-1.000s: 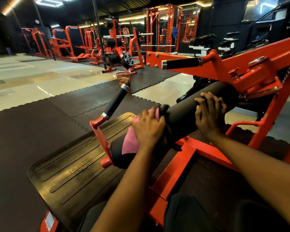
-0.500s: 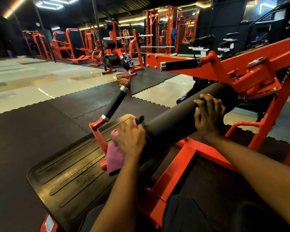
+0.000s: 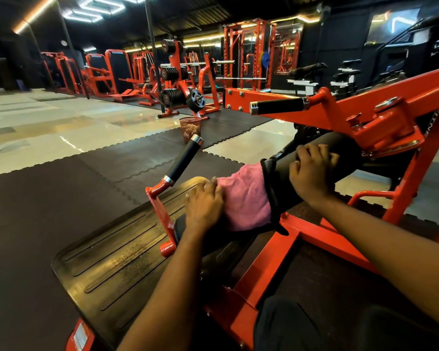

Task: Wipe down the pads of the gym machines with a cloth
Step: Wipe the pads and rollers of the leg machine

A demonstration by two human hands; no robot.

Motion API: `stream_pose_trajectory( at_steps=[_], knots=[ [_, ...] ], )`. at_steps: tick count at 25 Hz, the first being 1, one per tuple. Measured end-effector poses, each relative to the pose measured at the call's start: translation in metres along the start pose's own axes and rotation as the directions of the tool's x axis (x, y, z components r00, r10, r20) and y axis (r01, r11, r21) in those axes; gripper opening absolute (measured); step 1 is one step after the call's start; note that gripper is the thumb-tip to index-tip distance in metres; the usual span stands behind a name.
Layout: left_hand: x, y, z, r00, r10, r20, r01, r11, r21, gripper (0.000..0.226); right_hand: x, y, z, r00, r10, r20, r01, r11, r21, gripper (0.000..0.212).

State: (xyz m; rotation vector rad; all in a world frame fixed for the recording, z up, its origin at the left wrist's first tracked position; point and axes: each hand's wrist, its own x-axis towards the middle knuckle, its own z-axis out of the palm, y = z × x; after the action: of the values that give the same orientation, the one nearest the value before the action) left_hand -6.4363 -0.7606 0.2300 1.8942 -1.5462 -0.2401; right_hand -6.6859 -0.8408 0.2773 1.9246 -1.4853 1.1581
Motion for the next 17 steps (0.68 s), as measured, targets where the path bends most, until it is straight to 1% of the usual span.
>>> stream_pose_trajectory(
  at_steps=[2, 3, 4, 5, 6, 7, 8, 9, 10, 11, 14, 17],
  knots=[
    [-0.011, -0.023, 0.001, 0.999, -0.042, -0.011, 0.040, 0.991, -0.130, 0.048, 0.012, -0.040, -0.016, 0.999, 0.033, -0.012, -0.032, 0.995, 0.098, 0.023],
    [-0.017, -0.030, 0.003, 0.998, -0.052, -0.019, 0.047, 0.976, -0.214, 0.044, 0.011, -0.063, -0.022, 1.000, 0.003, -0.007, -0.002, 0.992, 0.123, 0.020],
    [-0.022, -0.036, 0.006, 0.998, -0.059, -0.020, 0.051, 0.958, -0.282, 0.040, 0.005, -0.088, -0.028, 0.998, -0.044, 0.051, 0.038, 0.993, 0.116, 0.022],
    [-0.026, -0.041, 0.007, 0.998, -0.062, -0.014, 0.054, 0.945, -0.324, 0.037, -0.006, -0.112, -0.029, 0.983, -0.079, 0.167, 0.061, 0.992, 0.111, 0.027],
    [-0.027, -0.046, 0.007, 0.998, -0.063, -0.007, 0.057, 0.938, -0.342, 0.033, -0.018, -0.133, -0.027, 0.949, -0.080, 0.306, 0.057, 0.995, 0.085, 0.035],
    [-0.027, -0.048, 0.006, 0.998, -0.063, -0.002, 0.058, 0.935, -0.351, 0.032, -0.028, -0.147, -0.019, 0.902, -0.049, 0.429, 0.041, 0.999, 0.029, 0.047],
    [-0.027, -0.050, 0.006, 0.998, -0.057, 0.000, 0.053, 0.933, -0.356, 0.031, -0.037, -0.156, -0.009, 0.853, 0.005, 0.522, 0.019, 0.999, -0.040, 0.061],
    [-0.027, -0.051, 0.007, 0.999, -0.052, -0.003, 0.047, 0.933, -0.356, 0.031, -0.044, -0.159, 0.001, 0.813, 0.061, 0.580, -0.002, 0.995, -0.101, 0.075],
    [-0.027, -0.052, 0.008, 0.999, -0.051, -0.013, 0.043, 0.935, -0.352, 0.031, -0.047, -0.157, 0.010, 0.792, 0.095, 0.603, -0.014, 0.990, -0.139, 0.086],
    [-0.028, -0.051, 0.009, 0.998, -0.053, -0.030, 0.040, 0.938, -0.345, 0.031, -0.049, -0.155, 0.014, 0.792, 0.108, 0.602, -0.022, 0.989, -0.148, 0.088],
    [-0.027, -0.052, 0.013, 0.994, -0.036, -0.102, 0.003, 0.951, -0.309, 0.027, -0.045, -0.148, 0.015, 0.854, 0.064, 0.516, -0.020, 0.996, -0.091, 0.067],
    [-0.024, -0.054, 0.015, 0.993, -0.032, -0.110, 0.000, 0.960, -0.281, 0.027, -0.028, -0.133, 0.011, 0.890, 0.034, 0.455, -0.007, 0.998, -0.059, 0.048]
  ],
)
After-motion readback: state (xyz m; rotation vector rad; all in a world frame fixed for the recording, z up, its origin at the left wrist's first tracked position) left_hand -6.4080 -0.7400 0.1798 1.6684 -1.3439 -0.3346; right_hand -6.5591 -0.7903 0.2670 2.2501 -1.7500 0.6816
